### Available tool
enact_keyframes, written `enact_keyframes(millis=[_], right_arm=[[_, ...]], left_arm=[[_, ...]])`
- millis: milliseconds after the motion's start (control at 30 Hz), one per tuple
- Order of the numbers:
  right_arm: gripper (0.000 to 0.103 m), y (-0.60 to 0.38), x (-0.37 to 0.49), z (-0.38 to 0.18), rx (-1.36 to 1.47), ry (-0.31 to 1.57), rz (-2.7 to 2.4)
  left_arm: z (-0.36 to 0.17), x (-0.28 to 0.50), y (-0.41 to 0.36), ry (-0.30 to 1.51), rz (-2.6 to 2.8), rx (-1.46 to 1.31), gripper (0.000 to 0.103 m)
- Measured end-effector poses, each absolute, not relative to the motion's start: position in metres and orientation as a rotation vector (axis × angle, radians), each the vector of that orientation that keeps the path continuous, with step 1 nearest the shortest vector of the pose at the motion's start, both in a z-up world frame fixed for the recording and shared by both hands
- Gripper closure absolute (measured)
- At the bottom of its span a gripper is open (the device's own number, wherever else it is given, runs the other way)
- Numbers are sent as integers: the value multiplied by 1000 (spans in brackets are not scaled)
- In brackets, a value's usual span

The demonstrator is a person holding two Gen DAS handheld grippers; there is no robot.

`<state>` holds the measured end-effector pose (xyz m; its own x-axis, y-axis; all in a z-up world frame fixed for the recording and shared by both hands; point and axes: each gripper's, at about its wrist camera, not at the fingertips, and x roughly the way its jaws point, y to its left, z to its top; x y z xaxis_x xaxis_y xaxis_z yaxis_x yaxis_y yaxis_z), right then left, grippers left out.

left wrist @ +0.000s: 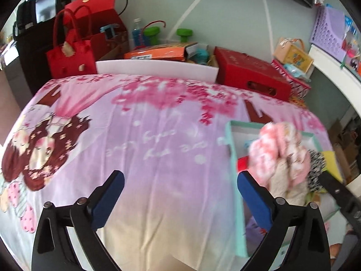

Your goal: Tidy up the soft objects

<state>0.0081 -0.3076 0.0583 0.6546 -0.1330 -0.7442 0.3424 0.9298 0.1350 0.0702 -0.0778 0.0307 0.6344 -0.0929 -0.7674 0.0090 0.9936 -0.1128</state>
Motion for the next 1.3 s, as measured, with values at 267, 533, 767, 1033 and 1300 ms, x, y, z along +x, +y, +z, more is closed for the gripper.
enact_keyframes(millis=[267,533,767,1033,1300], right_arm=[[0,-284,-6,55,251,818,-224],[0,-260,-17,51,203,840,-177],[0,-248,-28,50,191,849,-157],[0,-242,-34,45,200,872,-146],[0,-237,-41,43,196,887,-135]], left_arm=[[22,52,-63,899,-27,-103,2],[14,33,-56,926,-21,-49,2],[17,20,-48,916,28,9,2],[16,7,-34,932,96,27,2],[12,-3,-29,957,123,59,2]])
